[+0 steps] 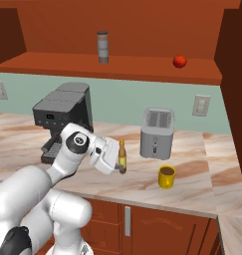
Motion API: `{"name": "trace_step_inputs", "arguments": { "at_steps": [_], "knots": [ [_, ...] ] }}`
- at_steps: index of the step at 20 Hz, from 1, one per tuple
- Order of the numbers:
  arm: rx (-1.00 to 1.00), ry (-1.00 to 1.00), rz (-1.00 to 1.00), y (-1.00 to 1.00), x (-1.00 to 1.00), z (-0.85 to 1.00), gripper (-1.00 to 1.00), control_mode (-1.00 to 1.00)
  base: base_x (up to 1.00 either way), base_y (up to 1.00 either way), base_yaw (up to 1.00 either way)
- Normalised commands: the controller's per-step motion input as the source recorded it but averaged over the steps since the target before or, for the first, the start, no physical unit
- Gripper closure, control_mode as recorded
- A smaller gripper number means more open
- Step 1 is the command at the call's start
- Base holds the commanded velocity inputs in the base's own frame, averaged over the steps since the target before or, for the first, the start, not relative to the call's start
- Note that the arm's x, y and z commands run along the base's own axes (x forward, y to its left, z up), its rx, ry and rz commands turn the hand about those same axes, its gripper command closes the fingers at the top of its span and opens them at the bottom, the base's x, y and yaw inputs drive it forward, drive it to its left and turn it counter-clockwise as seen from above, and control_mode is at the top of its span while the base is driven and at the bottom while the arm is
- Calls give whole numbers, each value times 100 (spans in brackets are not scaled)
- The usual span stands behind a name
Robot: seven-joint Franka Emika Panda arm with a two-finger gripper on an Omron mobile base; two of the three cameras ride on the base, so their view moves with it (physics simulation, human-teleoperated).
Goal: Pick the cinnamon and honey bottle from the cabinet and place them next to the mug.
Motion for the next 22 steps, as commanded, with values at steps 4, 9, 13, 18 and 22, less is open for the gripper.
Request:
{"name": "trace_step_inputs", "arguments": {
  "at_steps": [4, 9, 13, 18, 22],
  "knots": [
    [0, 0, -5, -28, 7, 0, 100, -100, 0, 0, 0],
    [0, 0, -4, -14, 21, 0, 100, -100, 0, 0, 0],
    [0, 0, -2, -3, 28, 0, 100, -100, 0, 0, 0],
    [0, 0, -1, -2, 25, -1, 100, -100, 0, 0, 0],
    [0, -4, 0, 0, 4, -17, 100, -100, 0, 0, 0]
  ]
}}
